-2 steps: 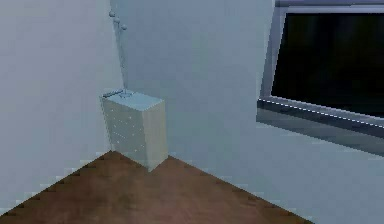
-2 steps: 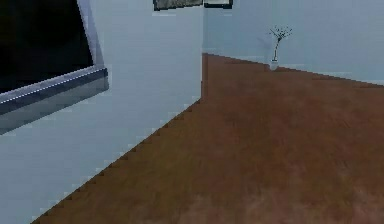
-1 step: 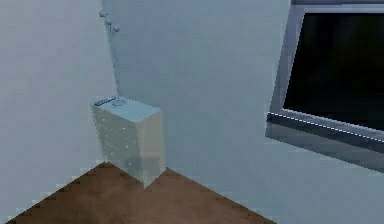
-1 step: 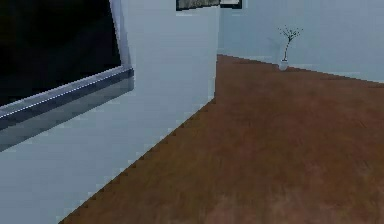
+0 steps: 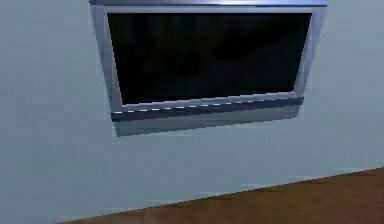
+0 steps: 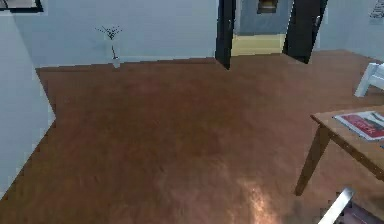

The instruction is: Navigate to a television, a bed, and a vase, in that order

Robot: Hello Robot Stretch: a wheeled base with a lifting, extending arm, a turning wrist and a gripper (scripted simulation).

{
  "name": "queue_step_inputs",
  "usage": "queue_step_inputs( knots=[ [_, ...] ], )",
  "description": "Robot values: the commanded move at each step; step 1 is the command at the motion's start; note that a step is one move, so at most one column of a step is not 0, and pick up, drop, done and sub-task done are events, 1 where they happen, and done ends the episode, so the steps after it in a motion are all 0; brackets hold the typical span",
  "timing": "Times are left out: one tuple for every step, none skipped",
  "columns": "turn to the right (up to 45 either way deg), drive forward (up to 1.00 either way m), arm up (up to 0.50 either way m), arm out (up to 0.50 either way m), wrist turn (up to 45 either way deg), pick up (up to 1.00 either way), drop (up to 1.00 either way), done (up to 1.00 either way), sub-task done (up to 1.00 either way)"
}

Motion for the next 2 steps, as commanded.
queue_step_inputs(
  knots=[
    [45.0, 0.0, 0.0, 0.0, 0.0, 0.0, 0.0, 0.0, 0.0],
    [6.0, 0.0, 0.0, 0.0, 0.0, 0.0, 0.0, 0.0, 0.0]
  ],
)
